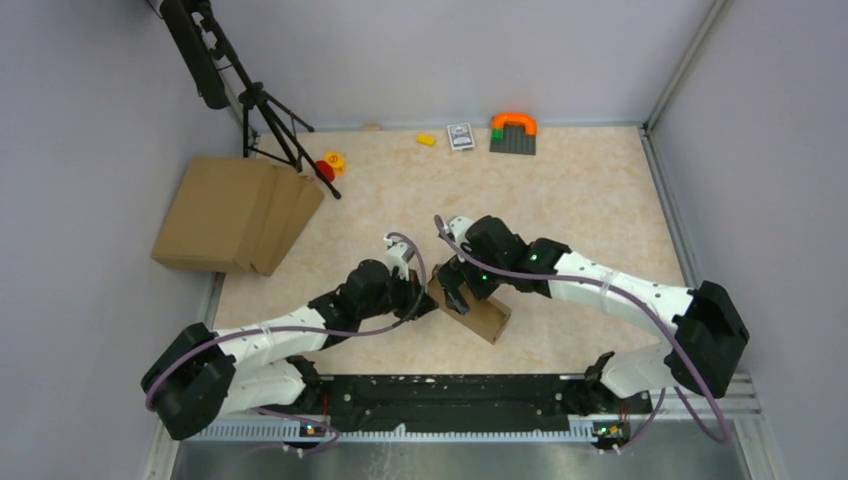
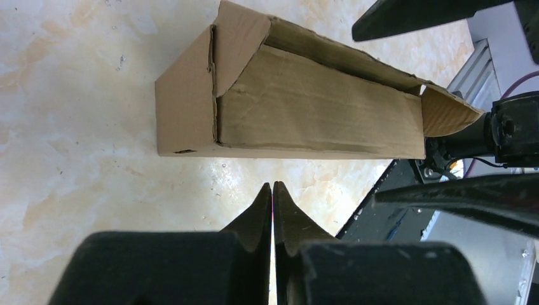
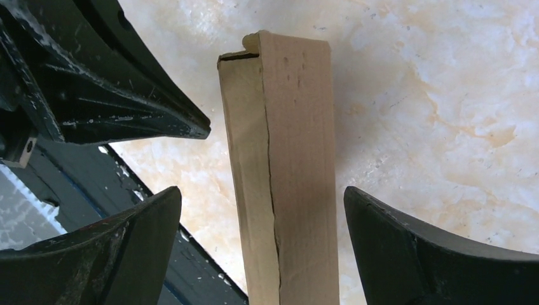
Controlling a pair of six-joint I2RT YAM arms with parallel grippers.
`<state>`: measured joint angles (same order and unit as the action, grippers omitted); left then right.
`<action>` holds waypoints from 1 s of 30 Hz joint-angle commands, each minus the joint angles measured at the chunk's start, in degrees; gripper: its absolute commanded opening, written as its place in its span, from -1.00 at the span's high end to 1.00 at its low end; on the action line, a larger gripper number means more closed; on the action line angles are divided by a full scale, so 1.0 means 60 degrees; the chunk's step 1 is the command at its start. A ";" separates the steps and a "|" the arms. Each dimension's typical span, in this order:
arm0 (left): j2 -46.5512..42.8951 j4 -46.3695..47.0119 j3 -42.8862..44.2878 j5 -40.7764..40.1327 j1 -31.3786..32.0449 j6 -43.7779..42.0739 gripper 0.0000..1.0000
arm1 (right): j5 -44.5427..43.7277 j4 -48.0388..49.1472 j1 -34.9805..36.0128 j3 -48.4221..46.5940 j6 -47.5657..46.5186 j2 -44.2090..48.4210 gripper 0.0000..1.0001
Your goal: Fold the paper box
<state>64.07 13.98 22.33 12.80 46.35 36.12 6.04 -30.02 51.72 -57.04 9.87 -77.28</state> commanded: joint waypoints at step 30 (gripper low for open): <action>-0.2723 -0.3262 0.1156 -0.2725 -0.0923 0.2234 1.00 | -0.2277 0.1000 0.1080 0.1153 -0.0221 0.1213 -0.98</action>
<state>51.51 1.63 26.50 7.68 41.41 39.66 -6.96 -28.27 57.39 -52.12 9.39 -75.22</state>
